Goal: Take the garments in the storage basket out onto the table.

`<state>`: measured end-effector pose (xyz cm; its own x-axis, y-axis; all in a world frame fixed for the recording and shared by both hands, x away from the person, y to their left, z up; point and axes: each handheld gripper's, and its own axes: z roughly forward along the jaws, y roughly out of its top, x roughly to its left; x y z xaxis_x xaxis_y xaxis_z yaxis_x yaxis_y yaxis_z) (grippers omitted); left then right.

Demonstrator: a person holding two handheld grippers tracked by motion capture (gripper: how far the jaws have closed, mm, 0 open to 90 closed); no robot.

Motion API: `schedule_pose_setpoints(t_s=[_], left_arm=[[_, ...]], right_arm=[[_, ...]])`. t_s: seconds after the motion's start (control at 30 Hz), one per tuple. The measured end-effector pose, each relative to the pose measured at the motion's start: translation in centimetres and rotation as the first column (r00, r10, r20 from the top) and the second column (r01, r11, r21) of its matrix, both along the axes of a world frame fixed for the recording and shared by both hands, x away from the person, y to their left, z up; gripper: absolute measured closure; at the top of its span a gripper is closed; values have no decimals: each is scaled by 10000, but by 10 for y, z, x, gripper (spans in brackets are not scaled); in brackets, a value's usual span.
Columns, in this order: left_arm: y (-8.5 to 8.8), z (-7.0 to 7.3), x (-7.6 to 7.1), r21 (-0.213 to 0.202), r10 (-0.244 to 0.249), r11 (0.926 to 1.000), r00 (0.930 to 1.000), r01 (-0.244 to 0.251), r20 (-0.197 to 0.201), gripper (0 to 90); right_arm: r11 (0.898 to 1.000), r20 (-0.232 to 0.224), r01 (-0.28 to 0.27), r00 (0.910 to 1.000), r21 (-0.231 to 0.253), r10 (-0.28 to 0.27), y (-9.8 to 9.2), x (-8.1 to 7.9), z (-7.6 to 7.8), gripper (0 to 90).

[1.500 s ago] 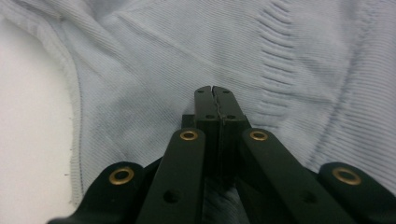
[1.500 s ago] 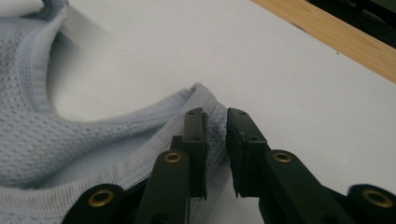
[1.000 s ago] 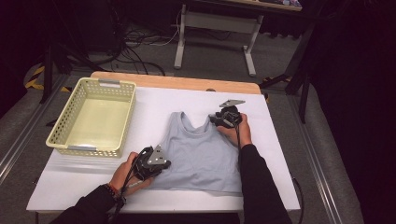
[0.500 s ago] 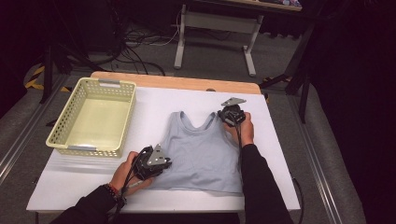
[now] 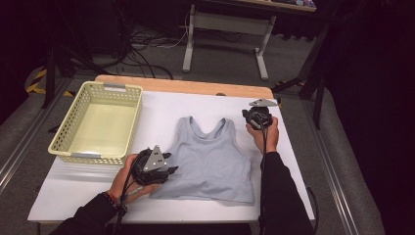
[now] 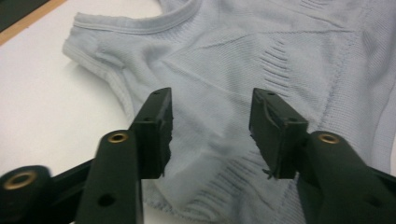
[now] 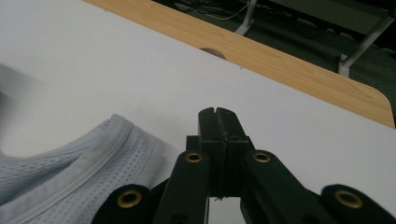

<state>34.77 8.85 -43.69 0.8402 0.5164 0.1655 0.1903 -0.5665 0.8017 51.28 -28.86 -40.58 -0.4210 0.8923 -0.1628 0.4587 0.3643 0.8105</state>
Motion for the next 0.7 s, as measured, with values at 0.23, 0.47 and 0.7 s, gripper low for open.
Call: schedule_pose_setpoints(t_s=[0.23,0.47,0.7], left_arm=[[15,-2,-10,40,35,10000,10000,-35,70,416],[29,0,-20,-30,350,9994,9986,-349,387,408],[34,-7,-21,58,662,9978,9978,-662,29,408]], right_arm=[[9965,376,-800,9962,240,791,-7,-44,7,874],[9819,109,-1573,9875,1053,1571,-19,-105,-2,714],[9766,-447,-1928,9793,949,1977,-19,-136,-11,537]])
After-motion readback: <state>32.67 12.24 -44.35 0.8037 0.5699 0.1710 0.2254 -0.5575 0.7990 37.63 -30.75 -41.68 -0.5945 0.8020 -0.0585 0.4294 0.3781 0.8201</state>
